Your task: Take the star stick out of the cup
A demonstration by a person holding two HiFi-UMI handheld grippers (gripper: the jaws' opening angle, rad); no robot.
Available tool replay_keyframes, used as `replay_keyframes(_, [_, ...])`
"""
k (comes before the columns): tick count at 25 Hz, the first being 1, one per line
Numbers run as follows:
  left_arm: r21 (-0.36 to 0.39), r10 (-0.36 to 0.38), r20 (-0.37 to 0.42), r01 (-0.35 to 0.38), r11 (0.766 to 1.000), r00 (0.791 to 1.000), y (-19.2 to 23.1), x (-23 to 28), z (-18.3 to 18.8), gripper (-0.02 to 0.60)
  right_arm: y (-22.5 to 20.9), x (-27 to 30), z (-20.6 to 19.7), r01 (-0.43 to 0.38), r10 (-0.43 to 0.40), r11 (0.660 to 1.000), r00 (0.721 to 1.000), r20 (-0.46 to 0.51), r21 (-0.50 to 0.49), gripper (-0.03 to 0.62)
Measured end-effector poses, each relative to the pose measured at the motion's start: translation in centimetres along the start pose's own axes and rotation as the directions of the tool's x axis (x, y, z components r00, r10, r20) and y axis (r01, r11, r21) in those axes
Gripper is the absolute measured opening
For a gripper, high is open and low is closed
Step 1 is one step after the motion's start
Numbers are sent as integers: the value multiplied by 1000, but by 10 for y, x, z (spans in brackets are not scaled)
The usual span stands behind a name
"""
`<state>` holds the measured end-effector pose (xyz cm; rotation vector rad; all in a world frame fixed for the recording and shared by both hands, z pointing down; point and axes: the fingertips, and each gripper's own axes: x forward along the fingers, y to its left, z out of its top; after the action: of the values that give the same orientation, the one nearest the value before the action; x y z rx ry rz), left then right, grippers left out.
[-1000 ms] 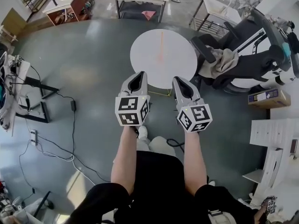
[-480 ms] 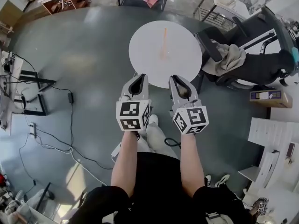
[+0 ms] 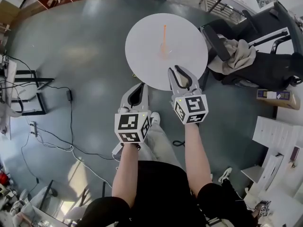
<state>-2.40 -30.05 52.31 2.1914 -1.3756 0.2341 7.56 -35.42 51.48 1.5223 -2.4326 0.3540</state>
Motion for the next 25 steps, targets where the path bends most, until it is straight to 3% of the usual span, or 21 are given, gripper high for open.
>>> replay_keyframes(10, [-27, 51, -49, -53, 998, 997, 23, 19, -16, 3, -26, 71, -21, -73, 65, 993, 995, -80, -97, 110])
replay_keyframes(25, [-75, 113, -101, -120, 990, 988, 50, 22, -38, 3, -58, 151, -36, -73, 58, 991, 989, -133, -114, 120])
